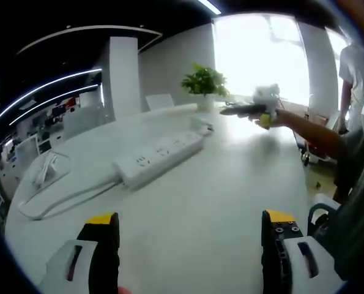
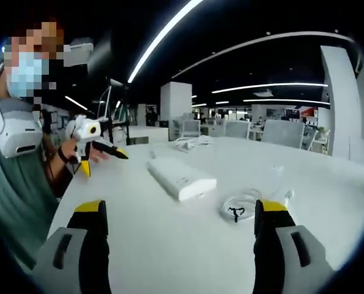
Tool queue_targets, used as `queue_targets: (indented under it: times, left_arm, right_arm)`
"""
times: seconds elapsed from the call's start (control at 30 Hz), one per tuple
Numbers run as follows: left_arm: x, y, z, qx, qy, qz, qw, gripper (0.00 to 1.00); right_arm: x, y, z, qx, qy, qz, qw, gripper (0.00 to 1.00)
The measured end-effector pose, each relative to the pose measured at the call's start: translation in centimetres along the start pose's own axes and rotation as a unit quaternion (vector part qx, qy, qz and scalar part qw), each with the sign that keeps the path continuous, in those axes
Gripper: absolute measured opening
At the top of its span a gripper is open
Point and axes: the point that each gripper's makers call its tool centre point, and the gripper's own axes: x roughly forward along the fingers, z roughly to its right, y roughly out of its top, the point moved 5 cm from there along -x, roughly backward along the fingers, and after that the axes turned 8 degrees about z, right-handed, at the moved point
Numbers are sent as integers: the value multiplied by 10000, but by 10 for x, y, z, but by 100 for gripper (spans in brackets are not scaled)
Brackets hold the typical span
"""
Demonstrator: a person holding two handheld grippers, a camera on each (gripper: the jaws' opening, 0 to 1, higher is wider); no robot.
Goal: Straighten the power strip on the desk, plug the charger into it
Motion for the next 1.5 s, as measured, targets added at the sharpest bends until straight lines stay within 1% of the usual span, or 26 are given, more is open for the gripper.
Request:
queue_targets:
  times: [0.3, 0.47, 0.73, 0.97, 1.27, 1.4, 1.5]
  left_arm:
    - [2, -1, 0, 4, -7, -33, 10000, 100]
    - [3, 1, 2, 34, -36, -4, 10000, 100]
    - [3, 0, 1, 30, -23, -13, 10000, 100]
    - [2, -1, -1, 25, -5, -13, 10000, 100]
    - [0, -3, -3, -9, 9, 12, 10000, 100]
    - [0, -4, -4, -24, 15, 14, 10000, 100]
    - [0, -3, -4, -32, 15, 36, 10000, 100]
  right_arm:
    - [-15, -6, -6, 31, -161, 66, 9998, 99]
    - [-17, -1, -7, 29, -269, 195, 9994, 99]
    - [-16, -3, -4, 9, -375, 207, 9991, 99]
    - [-15, -3, 0, -20, -506, 212, 9985, 99]
    - [-14, -3, 9, -28, -809, 220, 9965, 99]
    - [-13, -5, 17, -14, -1020, 173, 9946, 99]
    - [-13, -5, 19, 11, -1077, 194, 9940, 99]
